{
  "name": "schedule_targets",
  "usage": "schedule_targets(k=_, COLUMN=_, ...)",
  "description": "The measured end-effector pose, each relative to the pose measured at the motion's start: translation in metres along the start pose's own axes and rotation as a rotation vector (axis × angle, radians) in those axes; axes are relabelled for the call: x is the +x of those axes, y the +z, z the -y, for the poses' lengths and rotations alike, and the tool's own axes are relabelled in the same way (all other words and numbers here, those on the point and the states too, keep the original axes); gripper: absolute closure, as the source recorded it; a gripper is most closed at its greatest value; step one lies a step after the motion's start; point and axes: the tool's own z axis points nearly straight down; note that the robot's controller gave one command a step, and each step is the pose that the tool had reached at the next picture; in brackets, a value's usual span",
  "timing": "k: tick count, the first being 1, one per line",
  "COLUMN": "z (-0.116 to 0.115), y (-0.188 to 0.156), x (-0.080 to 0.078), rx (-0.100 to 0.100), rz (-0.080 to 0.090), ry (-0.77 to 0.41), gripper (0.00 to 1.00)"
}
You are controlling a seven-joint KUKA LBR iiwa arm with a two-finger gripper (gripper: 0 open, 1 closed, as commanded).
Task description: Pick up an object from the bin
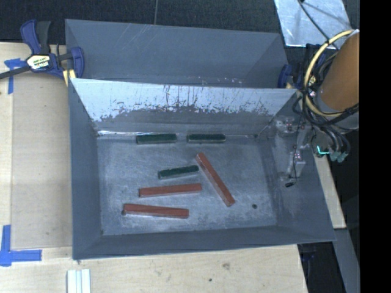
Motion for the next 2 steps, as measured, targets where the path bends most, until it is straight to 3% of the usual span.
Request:
schedule_targets(k=1, z=-0.096, y=0.067, x=0.011, rx=-0.003, rz=0.002, ry=0.287, gripper=0.0)
schedule_targets(k=2, z=-0.137, y=0.146, x=0.004, rx=-0.001, rz=0.005, ry=0.141, gripper=0.0)
